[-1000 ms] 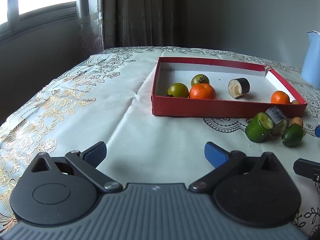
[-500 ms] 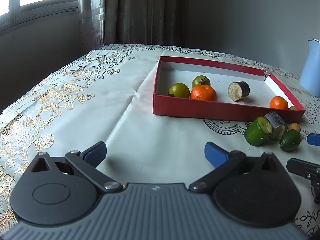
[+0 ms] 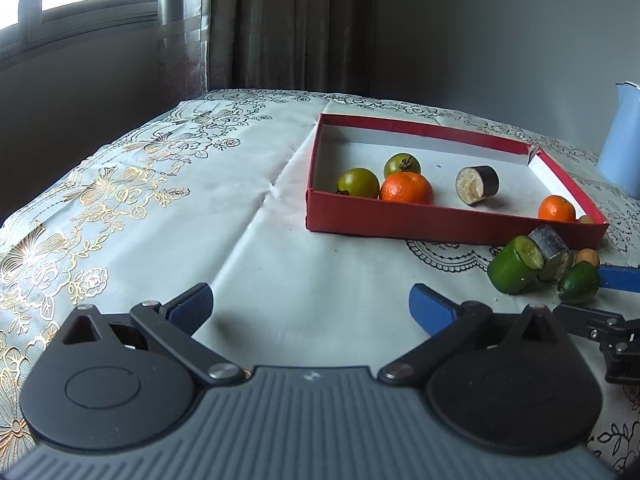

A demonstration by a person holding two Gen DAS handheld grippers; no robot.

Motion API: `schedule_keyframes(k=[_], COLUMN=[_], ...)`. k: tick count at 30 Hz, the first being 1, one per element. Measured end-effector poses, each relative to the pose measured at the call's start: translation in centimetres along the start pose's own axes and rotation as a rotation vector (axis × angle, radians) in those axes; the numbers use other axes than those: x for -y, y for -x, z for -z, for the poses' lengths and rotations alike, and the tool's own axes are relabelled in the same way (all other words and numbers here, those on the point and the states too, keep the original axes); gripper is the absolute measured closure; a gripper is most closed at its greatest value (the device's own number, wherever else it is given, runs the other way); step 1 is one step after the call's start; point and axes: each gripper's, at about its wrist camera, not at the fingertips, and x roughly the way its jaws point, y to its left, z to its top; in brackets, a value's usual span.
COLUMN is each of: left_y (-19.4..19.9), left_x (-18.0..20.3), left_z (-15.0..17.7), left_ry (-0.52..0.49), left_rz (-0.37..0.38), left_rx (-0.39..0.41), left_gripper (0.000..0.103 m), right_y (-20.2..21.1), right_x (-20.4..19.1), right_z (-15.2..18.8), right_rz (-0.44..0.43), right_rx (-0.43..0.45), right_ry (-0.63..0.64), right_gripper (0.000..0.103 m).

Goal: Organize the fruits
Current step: 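Close the right gripper on the green avocado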

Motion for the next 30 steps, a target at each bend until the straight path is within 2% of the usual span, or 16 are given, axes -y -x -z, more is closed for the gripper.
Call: schedule_keyframes(k=[7, 14, 20, 30], left_y=[0.0, 0.0, -0.1, -0.1], left_x=[0.0, 0.0, 0.0, 0.0], left_z=[0.0, 0.0, 0.0, 0.0], left_ry=[0.002, 0.002, 0.002, 0.004], left_rz=[-0.002, -0.002, -0.003, -0.013], left_rx=[0.0, 0.0, -0.002, -0.008], left_gripper=[0.0, 0.0, 0.0, 0.0], right_y=[-1.1, -1.3, -1.4, -1.3], right_x=[0.3, 0.4, 0.9, 0.8], right_z=[-0.5, -0.6, -0.7, -0.6], right_rz=[-0.011, -0.01, 0.011, 0.023], right_rx=[-0.046, -0.051, -0.047, -0.041], right_ry=[-0.013, -0.02, -0.046, -0.046], right_gripper=[0.043, 0.045, 0.06, 0.063])
